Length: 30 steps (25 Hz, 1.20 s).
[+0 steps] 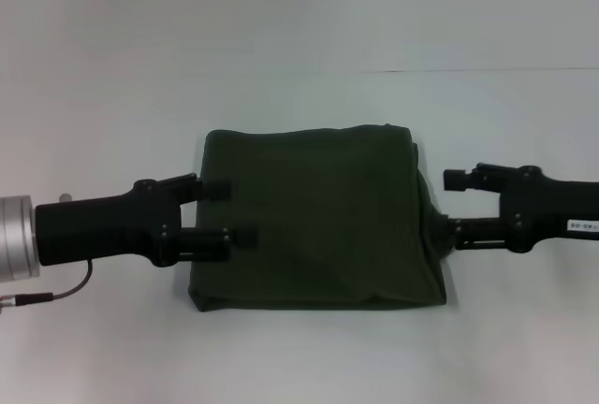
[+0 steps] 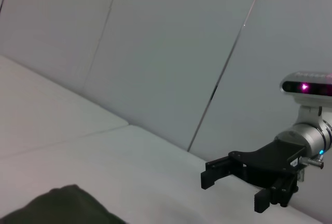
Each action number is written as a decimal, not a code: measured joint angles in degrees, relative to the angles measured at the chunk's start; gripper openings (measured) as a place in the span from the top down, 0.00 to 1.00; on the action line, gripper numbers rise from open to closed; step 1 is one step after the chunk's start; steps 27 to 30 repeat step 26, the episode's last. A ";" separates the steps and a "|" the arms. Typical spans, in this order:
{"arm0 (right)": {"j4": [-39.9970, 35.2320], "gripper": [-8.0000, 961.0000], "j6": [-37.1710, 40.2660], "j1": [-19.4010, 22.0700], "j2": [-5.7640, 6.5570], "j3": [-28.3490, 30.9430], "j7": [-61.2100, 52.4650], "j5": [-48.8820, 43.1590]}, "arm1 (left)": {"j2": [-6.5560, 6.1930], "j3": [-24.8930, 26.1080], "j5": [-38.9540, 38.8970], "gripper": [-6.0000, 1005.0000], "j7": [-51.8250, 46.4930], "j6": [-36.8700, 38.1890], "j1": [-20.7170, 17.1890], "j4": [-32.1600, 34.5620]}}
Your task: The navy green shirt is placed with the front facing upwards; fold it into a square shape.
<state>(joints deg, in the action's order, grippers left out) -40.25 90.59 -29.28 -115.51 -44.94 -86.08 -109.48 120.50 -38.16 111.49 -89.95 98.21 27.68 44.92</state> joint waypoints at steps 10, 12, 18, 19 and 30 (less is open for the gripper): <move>0.25 0.05 -1.76 -2.01 -0.90 -0.06 -1.11 -4.39 | 0.00 0.03 1.27 0.07 -0.46 -0.21 -0.06 -0.16; 0.26 0.05 -1.76 -1.93 -0.96 -0.06 -1.11 -4.41 | 0.00 -0.07 1.34 0.07 -0.47 -0.18 -0.03 -0.19; 0.61 0.05 -1.76 -1.98 -1.17 -0.07 -1.01 -4.43 | 0.00 -0.19 1.47 0.07 -0.48 0.06 0.03 -0.21; 0.73 0.05 -1.76 -2.01 -1.19 -0.07 -1.00 -4.43 | 0.00 -0.21 1.56 0.07 -0.49 0.08 0.03 -0.21; 0.87 0.05 -1.62 -2.05 -1.21 0.03 -1.05 -4.43 | 0.07 -0.26 2.39 0.07 -0.57 0.12 0.01 -0.19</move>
